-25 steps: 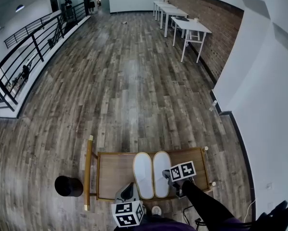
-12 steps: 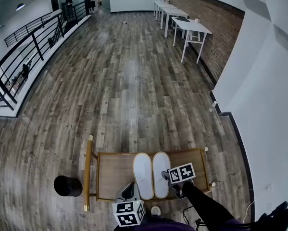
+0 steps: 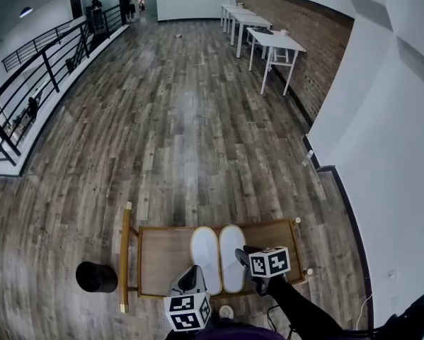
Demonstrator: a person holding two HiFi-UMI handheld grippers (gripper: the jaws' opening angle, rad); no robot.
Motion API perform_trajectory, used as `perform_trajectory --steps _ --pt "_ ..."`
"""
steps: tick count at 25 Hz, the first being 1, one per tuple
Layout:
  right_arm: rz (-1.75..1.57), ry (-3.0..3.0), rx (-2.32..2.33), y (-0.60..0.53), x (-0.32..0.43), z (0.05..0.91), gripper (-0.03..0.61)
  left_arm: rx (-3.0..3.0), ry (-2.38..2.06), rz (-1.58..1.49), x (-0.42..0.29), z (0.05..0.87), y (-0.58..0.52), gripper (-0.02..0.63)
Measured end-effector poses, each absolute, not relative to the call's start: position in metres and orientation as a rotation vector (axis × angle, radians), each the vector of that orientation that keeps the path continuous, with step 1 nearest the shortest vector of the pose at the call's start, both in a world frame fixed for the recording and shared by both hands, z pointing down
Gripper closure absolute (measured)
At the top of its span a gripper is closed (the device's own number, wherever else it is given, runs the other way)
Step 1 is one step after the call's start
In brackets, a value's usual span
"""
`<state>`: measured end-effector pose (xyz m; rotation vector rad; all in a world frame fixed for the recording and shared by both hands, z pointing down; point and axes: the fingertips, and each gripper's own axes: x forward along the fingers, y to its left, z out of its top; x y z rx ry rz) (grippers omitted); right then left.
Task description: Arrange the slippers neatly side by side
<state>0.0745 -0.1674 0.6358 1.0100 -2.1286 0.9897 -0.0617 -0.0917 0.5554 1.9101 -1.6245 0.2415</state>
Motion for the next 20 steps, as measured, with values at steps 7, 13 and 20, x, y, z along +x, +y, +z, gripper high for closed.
perform_trajectory --steps 7,13,20 --pt "0.875 -2.34 1.112 -0.147 0.053 0.57 0.478 1.974 -1.654 0.23 -0.046 0.538 -0.112 0.614" --pt "0.732 -2.406 1.304 -0.13 0.062 0.534 0.548 2.039 -1.684 0.217 -0.036 0.524 -0.115 0.614" --pt "0.664 -2.416 1.358 -0.106 0.059 0.526 0.549 2.094 -1.736 0.244 -0.027 0.521 -0.098 0.614"
